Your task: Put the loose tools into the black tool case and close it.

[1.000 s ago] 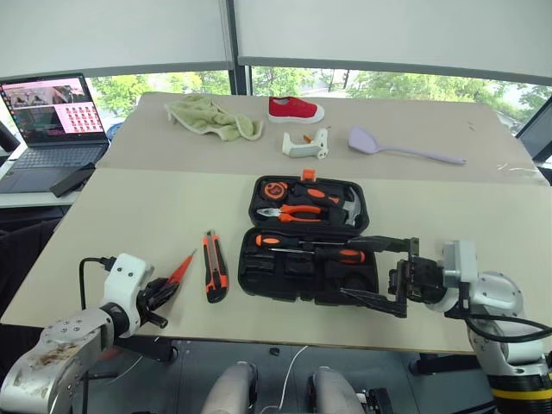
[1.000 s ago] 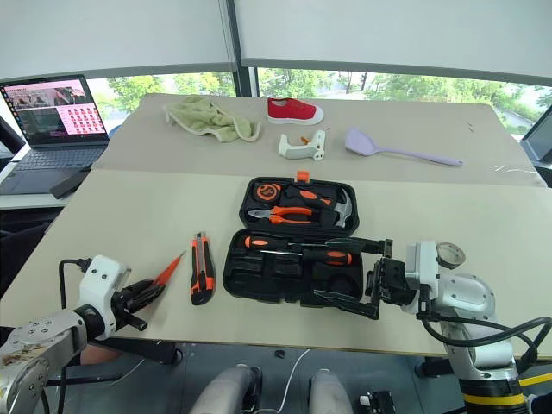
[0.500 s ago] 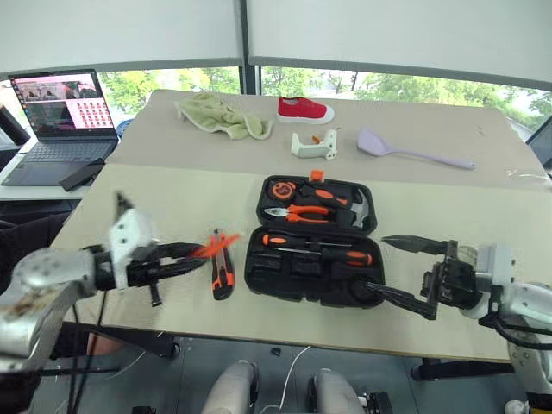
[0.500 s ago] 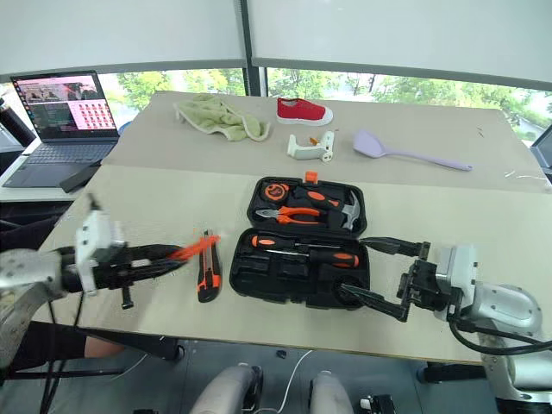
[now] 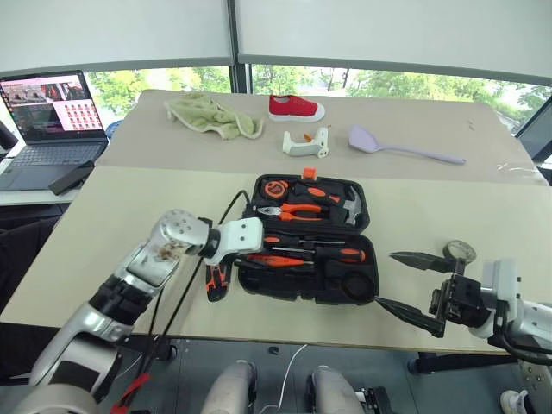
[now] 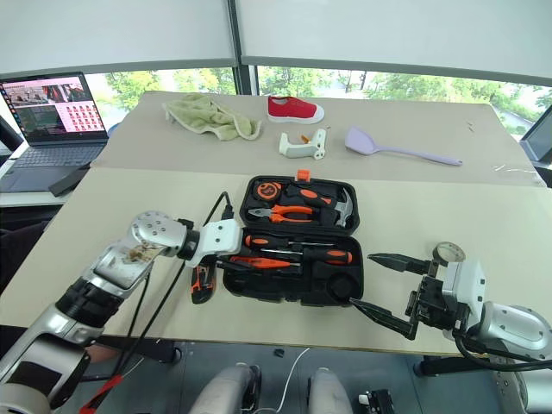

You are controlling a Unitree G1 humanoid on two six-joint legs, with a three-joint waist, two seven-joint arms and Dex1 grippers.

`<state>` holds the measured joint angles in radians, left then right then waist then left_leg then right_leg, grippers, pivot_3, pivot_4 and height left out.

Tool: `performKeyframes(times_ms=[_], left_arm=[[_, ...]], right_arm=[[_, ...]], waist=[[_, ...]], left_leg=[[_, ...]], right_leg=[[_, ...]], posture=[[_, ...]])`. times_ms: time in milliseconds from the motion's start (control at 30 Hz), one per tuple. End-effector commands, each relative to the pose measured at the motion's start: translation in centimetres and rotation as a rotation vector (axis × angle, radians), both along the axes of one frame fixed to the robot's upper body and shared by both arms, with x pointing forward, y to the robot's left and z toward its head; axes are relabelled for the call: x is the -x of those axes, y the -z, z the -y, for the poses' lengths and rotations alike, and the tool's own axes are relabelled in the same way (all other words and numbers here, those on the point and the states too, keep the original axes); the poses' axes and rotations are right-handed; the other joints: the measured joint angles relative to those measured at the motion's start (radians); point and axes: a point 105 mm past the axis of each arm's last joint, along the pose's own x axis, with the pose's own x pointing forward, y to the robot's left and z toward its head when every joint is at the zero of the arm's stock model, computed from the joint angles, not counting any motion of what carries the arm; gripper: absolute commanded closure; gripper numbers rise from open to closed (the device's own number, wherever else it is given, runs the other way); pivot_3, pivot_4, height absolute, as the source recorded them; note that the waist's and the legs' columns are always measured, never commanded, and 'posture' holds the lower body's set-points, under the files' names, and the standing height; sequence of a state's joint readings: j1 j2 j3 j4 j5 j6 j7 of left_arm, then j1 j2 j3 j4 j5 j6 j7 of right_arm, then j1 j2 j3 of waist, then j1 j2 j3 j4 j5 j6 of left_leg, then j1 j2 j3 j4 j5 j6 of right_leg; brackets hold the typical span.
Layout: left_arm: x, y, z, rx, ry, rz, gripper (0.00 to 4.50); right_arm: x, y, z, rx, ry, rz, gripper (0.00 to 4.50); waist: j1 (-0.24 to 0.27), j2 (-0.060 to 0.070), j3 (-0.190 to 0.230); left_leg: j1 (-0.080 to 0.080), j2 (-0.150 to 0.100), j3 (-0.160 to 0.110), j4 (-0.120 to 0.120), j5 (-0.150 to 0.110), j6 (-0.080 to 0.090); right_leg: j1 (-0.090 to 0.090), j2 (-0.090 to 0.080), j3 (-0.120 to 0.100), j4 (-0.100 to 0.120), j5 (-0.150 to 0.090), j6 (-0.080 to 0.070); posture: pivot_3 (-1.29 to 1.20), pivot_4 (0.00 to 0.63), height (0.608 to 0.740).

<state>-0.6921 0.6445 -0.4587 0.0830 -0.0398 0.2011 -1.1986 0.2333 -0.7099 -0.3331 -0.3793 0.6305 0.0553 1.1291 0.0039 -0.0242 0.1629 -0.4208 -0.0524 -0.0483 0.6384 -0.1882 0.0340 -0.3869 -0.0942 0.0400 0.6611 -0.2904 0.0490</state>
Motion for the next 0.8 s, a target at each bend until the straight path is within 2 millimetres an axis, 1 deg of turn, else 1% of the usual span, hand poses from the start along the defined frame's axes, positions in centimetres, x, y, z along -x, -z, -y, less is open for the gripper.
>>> performKeyframes(times_ms=[33,200,333,433,467,500,567,633,667,733,800], left_arm=[[-0.6,0.8,0.0,-0.034,0.002,0.015,4.03],[-0.6,1.4,0.0,-0.08,0.027,0.016,4.03],[0.0,2.0,-0.5,-0.132,0.054,-0.025,4.03],[-0.2,2.0,-0.8,-0.131,0.021,-0.038,4.03],[-0.3,1.9,-0.7,-0.113,0.011,-0.042,3.03],[-0.2,1.8,-0.5,-0.099,0.015,-0.053,2.75],[0.1,0.7,0.7,-0.006,0.052,-0.049,2.03],[0.4,-1.4,2.1,0.136,0.089,-0.032,1.29],[0.4,-2.5,2.4,0.192,0.092,-0.037,1.29],[0.5,-3.9,2.5,0.254,0.101,-0.019,1.29],[0.6,-4.6,2.3,0.283,0.101,-0.017,1.29]], right_arm=[[0.5,-0.7,-0.3,0.0,0.006,0.038,0.0],[0.7,-0.7,-0.6,-0.005,0.01,0.034,0.0],[0.7,-0.7,-0.6,-0.003,0.011,0.028,0.0],[0.6,-0.7,-0.5,-0.001,0.012,0.028,0.0],[0.5,-0.7,-0.5,-0.001,0.012,0.029,0.0],[0.4,-0.7,-0.5,-0.002,0.012,0.029,0.0],[0.3,-0.6,-0.6,-0.003,0.011,0.029,0.0],[0.2,-0.6,-0.6,-0.004,0.008,0.029,0.0],[0.1,-0.6,-0.6,-0.005,0.008,0.029,0.0],[0.1,-0.6,-0.5,-0.006,0.008,0.028,0.0],[0.1,-0.5,-0.4,-0.006,0.009,0.027,0.0]], waist=[[-0.001,0.0,0.0],[0.001,0.0,0.0],[-0.001,0.0,0.0],[-0.005,0.0,0.0],[-0.007,0.0,0.0],[-0.009,0.0,0.0],[-0.013,0.0,0.0],[-0.013,0.0,0.0],[-0.013,0.0,0.0],[-0.012,-0.001,0.0],[-0.012,-0.001,0.0]], left_leg=[[0.0,0.0,0.0,0.0,0.0,0.0],[0.0,0.0,0.0,0.003,0.0,0.0],[0.0,0.0,0.0,0.003,0.0,0.0],[0.001,0.0,0.0,0.003,0.0,0.0],[0.001,0.0,0.0,0.003,0.0,0.0],[0.001,0.0,0.0,0.003,0.0,0.0],[0.001,0.001,0.0,0.003,0.0,0.0],[0.001,0.001,0.0,0.003,0.0,0.0],[0.001,0.0,-0.001,0.003,0.0,0.0],[-0.001,0.0,-0.001,0.004,0.0,0.0],[-0.002,0.0,-0.002,0.006,0.0,0.0]], right_leg=[[0.0,0.0,0.0,0.0,0.0,0.0],[0.001,0.0,0.0,0.002,0.0,0.0],[0.001,0.0,0.0,0.002,0.0,0.0],[0.001,0.0,0.0,0.003,0.0,0.0],[0.001,0.0,0.0,0.003,0.0,0.0],[0.001,0.001,0.0,0.003,0.0,0.0],[0.001,0.001,0.0,0.003,0.0,0.0],[0.001,0.001,0.0,0.003,0.0,0.0],[0.001,0.0,0.0,0.003,0.0,0.0],[0.0,0.0,-0.001,0.003,0.0,0.0],[-0.001,0.0,-0.001,0.003,0.0,0.0]], posture=[[0.0,0.15,0.74],[0.0,0.15,0.74],[0.0,0.15,0.74],[0.0,0.15,0.74],[0.0,0.15,0.74],[0.0,0.15,0.74],[0.0,0.15,0.74],[0.0,0.15,0.74],[0.0,0.15,0.74],[0.0,0.15,0.74],[0.0,0.15,0.74]])
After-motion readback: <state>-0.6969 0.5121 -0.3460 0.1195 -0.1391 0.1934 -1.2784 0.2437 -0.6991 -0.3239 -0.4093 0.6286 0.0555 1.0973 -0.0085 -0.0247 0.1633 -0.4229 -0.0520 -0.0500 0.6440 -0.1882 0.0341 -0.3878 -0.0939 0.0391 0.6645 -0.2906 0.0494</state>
